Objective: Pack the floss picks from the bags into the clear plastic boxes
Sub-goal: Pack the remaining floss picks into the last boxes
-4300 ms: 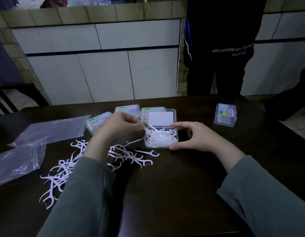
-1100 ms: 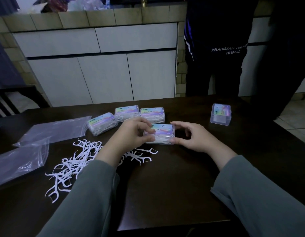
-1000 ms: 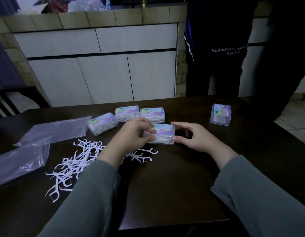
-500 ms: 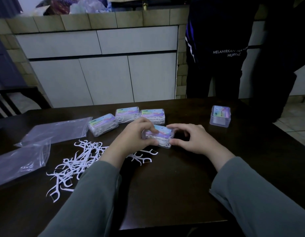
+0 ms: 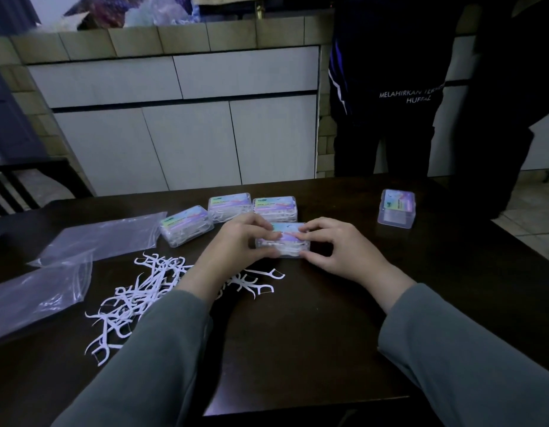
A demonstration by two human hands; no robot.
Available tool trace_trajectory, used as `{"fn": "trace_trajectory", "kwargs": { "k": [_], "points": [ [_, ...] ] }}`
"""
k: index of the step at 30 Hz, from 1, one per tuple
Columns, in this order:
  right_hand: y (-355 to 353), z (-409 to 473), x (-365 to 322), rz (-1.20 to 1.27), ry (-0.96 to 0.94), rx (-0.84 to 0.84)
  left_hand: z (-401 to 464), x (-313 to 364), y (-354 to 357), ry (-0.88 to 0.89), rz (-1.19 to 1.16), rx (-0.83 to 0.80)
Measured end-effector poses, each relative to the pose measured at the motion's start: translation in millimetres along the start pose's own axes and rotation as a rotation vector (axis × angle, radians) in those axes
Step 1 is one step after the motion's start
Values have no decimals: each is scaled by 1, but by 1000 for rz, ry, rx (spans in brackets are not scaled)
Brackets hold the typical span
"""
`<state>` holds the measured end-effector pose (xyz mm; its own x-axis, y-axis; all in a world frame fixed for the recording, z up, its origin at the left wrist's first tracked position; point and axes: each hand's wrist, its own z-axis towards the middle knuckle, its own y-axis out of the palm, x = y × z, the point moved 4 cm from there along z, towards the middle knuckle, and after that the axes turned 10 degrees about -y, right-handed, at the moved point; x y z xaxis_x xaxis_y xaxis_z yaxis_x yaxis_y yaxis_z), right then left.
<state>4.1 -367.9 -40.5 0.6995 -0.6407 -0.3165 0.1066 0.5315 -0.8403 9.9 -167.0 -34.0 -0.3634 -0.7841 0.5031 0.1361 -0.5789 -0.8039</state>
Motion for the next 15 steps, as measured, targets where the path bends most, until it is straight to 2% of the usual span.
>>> {"fn": "trace_trajectory", "kwargs": {
  "k": [7, 10, 13, 15],
  "points": [
    [7, 11, -3, -23, 68, 43, 5, -1, 6, -67, -59, 74],
    [8, 10, -6, -68, 49, 53, 3, -1, 6, -76, 9, 68],
    [7, 9, -8, -71, 26, 67, -5, 11, -1, -67, 104, 182],
    [6, 9, -8, -83, 27, 75, -10, 18, -6, -125, 164, 256]
  ]
}}
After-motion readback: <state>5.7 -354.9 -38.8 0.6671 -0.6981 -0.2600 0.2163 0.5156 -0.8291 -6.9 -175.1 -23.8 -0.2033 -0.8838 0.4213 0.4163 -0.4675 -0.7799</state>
